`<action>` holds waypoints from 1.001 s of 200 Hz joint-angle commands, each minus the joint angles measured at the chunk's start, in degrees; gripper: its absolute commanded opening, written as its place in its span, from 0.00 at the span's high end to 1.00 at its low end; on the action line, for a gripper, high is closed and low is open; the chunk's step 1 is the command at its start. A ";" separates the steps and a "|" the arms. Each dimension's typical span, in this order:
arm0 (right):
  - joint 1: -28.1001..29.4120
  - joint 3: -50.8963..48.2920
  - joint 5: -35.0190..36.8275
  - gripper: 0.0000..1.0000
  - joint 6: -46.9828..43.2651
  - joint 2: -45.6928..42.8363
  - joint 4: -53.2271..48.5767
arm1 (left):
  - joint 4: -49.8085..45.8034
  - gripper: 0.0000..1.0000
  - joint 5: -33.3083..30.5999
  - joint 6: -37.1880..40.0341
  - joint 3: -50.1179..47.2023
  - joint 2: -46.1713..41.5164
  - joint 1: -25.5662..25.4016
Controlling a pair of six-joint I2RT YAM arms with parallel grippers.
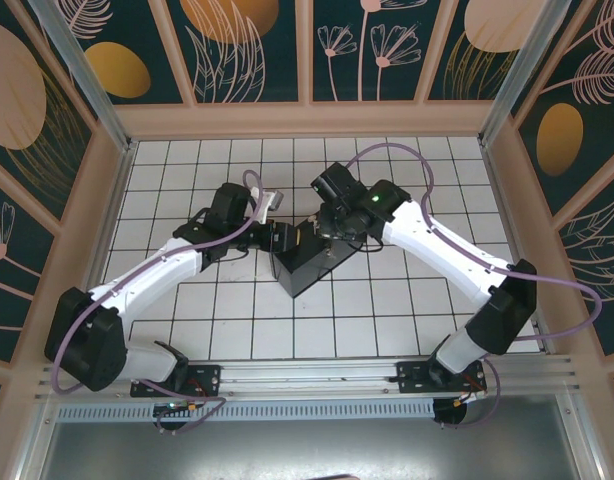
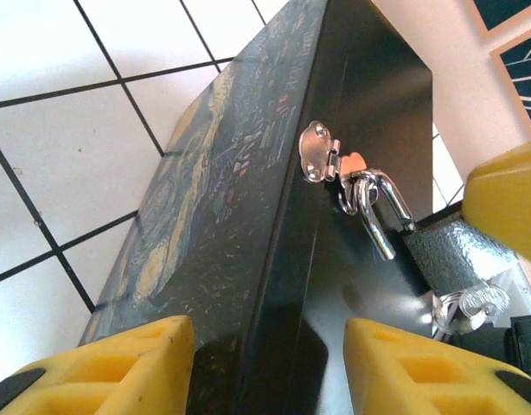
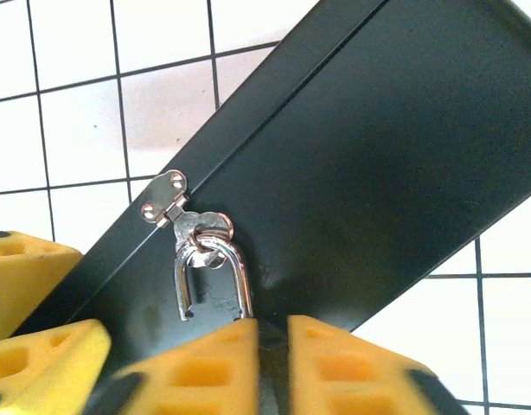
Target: Unlock a padlock with a key
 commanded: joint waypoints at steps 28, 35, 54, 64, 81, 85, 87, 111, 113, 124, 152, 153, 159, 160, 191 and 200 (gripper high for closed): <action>0.07 1.73 0.88 0.77 -0.66 1.76 0.13 | 0.02 0.50 -0.45 -0.21 3.91 0.93 -0.42; -0.27 1.40 0.79 0.73 -1.37 1.35 0.24 | -0.22 0.50 -0.59 -0.10 3.88 0.95 -0.42; -0.68 1.30 1.61 0.67 -2.80 1.23 -1.71 | -0.73 0.50 -1.14 0.29 4.01 0.61 -0.43; -0.60 1.90 2.51 0.66 -3.38 1.39 -3.17 | -1.18 0.50 -1.44 0.60 4.28 0.42 -0.43; -0.59 2.75 3.64 0.64 -4.41 1.20 -4.35 | -1.47 0.50 -1.95 0.81 4.32 0.32 -0.43; -0.59 2.95 3.99 0.64 -4.58 1.30 -4.64 | -1.54 0.50 -1.98 0.85 4.32 0.36 -0.40; -0.59 3.00 4.05 0.64 -4.62 1.35 -4.74 | -1.55 0.50 -1.92 0.85 4.36 0.36 -0.43; 0.88 5.03 4.61 0.63 -5.99 2.91 -6.97 | -1.90 0.50 -2.41 0.84 4.06 0.19 -0.39; 1.07 5.19 4.56 0.63 -6.07 3.11 -7.03 | -1.95 0.50 -2.47 0.89 4.06 0.12 -0.43; 2.04 5.60 4.42 0.61 -6.60 4.04 -7.40 | -2.09 0.50 -2.71 1.02 3.84 -0.05 -0.42; 2.15 5.02 4.67 0.58 -7.26 5.43 -8.24 | -2.09 0.50 -2.64 0.94 3.56 -0.16 -0.44; 2.14 5.01 4.64 0.58 -7.31 5.46 -8.22 | -2.09 0.50 -2.62 0.94 3.50 -0.12 -0.44; 2.14 4.80 4.44 0.58 -7.53 5.57 -8.28 | -2.11 0.50 -2.56 0.89 3.46 -0.14 -0.40; 2.13 4.77 4.35 0.58 -7.53 5.62 -8.24 | -2.10 0.50 -2.54 0.91 3.45 -0.15 -0.42; 1.96 3.95 4.49 0.56 -7.64 5.59 -8.47 | -2.02 0.50 -2.53 1.11 3.05 -0.65 -0.44; 1.86 4.00 4.60 0.56 -7.63 5.75 -8.62 | -2.00 0.50 -2.54 1.11 2.92 -0.80 -0.44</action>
